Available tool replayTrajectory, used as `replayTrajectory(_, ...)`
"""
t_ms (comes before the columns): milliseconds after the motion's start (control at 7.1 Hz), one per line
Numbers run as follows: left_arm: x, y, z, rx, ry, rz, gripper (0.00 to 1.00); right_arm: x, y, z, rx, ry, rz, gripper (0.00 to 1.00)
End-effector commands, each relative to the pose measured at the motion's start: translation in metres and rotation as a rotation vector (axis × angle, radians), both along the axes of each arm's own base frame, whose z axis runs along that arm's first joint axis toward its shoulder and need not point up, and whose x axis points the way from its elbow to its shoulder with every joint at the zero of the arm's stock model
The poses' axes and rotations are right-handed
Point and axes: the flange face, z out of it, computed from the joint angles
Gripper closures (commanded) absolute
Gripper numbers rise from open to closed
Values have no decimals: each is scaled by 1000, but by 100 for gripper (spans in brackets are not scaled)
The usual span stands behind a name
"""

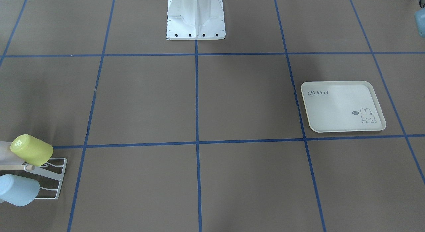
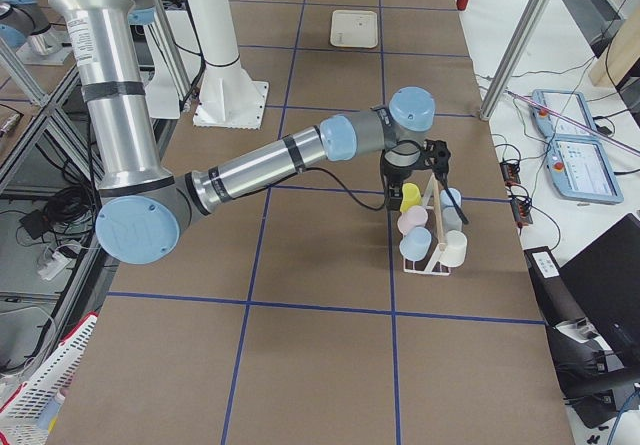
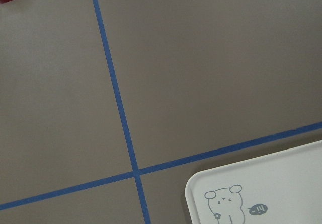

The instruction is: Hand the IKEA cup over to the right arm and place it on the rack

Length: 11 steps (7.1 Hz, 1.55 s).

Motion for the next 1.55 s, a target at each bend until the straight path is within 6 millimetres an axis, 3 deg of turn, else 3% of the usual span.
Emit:
replayTrajectory(0,-15,13,-4,-17,-13,-43,0,11,18,15,69,-2,22,1)
replayTrajectory(141,-30,20,0,-22,15,-60,0,12,29,31,37,-3,19,1)
replayTrajectory(422,-32,24,24,-61,12,-61,0,21,42,54,32,42,24,1)
replayTrajectory(704,-34,23,36,-75,7,-63,0,77,44,82,170,73,2,1)
replayTrajectory(845,-35,27,52,-104,0,-64,0,95,47,100,197,91,-27,1)
replayTrajectory(1126,-56,30,61,-77,-9,-37,0,120,61,128,202,151,-93,0)
replayTrajectory(1267,-62,32,66,-60,-20,1,0,136,79,143,158,149,-82,1)
replayTrajectory(1408,-69,34,68,-84,-18,-9,0,139,90,151,127,131,-73,0)
